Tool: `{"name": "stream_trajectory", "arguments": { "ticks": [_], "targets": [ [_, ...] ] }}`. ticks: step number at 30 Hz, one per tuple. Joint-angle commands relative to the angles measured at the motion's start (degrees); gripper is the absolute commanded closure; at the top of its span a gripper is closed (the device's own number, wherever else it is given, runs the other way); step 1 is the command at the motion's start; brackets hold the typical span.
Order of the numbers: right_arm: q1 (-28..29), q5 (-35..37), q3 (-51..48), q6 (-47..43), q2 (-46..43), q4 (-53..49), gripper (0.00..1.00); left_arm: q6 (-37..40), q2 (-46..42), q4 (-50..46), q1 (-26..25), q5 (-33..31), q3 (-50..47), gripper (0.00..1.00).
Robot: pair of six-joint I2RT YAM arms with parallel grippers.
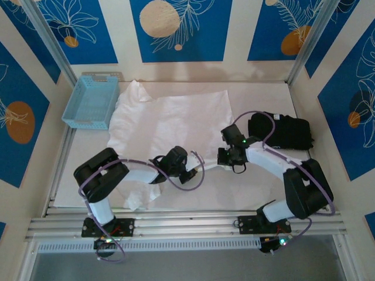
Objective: Fold the inside-out t-shirt
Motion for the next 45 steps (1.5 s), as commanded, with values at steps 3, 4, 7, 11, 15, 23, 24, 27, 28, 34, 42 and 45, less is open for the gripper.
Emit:
{"name": "stream_trajectory", "arguments": {
  "ticks": [3,4,7,11,15,23,24,27,28,34,42,45],
  "targets": [
    [-5.7,-8.4,3.0,-7.4,-6.0,-3.6,0.93,-3.5,-3.6,-1.4,0.6,2.1,-1.9,1.00],
    [-6.9,-10.3,3.3,-8.0,-6.5,-3.8,0.93,-4.3,-4.1,-1.1,0.7,3.0,-2.1,1.00],
    [-9.8,-14.9,3.8,-9.3,-6.3,-3.5,0.93,-6.0,-5.6,-0.3,0.9,5.0,-2.7,1.00],
    [-12.4,-15.0,4.7,-9.7,-4.9,-3.5,0.93,-6.6,-7.3,-0.5,1.3,5.9,-3.1,1.00],
    [-13.1,-10.9,6.6,-9.9,-2.9,-4.9,0.91,-7.1,-8.1,-1.1,2.1,6.1,-3.6,1.00],
    [-10.4,-1.0,10.8,-10.7,4.1,-7.4,0.91,-9.4,-8.3,0.2,3.9,8.1,-4.2,1.00],
    [-10.3,0.0,11.4,-10.9,4.7,-7.8,0.91,-9.6,-8.2,0.3,4.1,8.1,-4.3,1.00],
    [-10.1,1.6,12.7,-11.1,5.5,-8.4,0.93,-9.9,-7.7,0.1,4.6,8.3,-4.2,1.00],
    [-10.1,2.0,12.7,-11.1,5.2,-8.4,0.93,-10.2,-7.5,0.4,4.8,8.2,-4.3,1.00],
    [-11.9,8.4,13.8,-10.7,3.1,-11.1,0.92,-13.2,-7.5,1.2,6.7,8.4,-4.8,1.00],
    [-11.3,10.3,17.3,-12.1,2.1,-9.4,0.90,-15.6,-4.6,1.5,8.0,8.9,-2.7,1.00],
    [-10.9,7.0,19.1,-13.7,5.3,-7.9,0.89,-16.6,-3.6,2.3,8.5,9.3,-2.6,1.00]
  ]
}}
